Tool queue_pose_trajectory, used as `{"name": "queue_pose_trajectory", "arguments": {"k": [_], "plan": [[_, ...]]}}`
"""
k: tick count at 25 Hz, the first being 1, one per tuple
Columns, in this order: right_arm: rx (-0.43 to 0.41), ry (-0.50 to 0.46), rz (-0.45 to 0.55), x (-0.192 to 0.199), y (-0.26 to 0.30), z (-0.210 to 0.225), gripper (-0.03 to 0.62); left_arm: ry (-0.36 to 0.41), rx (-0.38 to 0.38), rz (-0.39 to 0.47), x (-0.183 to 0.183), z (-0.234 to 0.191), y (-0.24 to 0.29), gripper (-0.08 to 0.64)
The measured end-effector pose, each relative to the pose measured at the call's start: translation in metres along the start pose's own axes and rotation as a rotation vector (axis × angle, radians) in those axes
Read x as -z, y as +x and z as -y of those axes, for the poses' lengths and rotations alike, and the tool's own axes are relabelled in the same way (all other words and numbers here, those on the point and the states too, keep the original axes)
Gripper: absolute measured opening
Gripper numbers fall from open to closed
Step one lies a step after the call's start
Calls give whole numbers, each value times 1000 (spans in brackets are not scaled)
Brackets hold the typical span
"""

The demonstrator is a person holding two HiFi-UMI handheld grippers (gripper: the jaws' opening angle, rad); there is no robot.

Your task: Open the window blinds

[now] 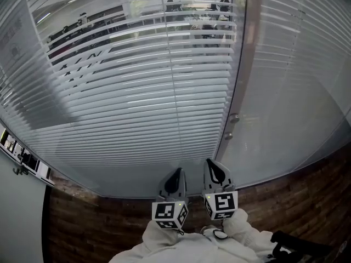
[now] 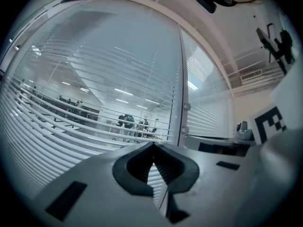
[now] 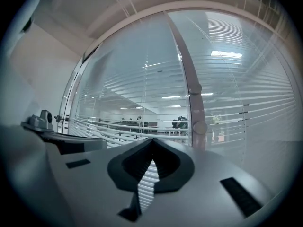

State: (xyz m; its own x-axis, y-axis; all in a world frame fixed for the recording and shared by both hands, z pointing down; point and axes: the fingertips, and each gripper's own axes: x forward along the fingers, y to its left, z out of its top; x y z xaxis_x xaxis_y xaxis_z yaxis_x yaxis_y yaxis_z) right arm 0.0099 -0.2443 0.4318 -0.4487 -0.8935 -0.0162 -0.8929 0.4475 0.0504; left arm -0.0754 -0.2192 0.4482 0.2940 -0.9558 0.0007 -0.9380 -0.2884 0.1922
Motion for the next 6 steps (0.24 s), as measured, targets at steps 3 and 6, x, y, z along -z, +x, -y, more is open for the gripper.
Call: {"name": "queue_pose_trajectory", "arguments": {"k": [3,6], "plan": [[7,-2,-3,0,-1,2,11,-2,-2,-4,1,0,1,0],[10,-4,-1,0,-1,5,11,-5,-5,-7,2,0,3,0]]}}
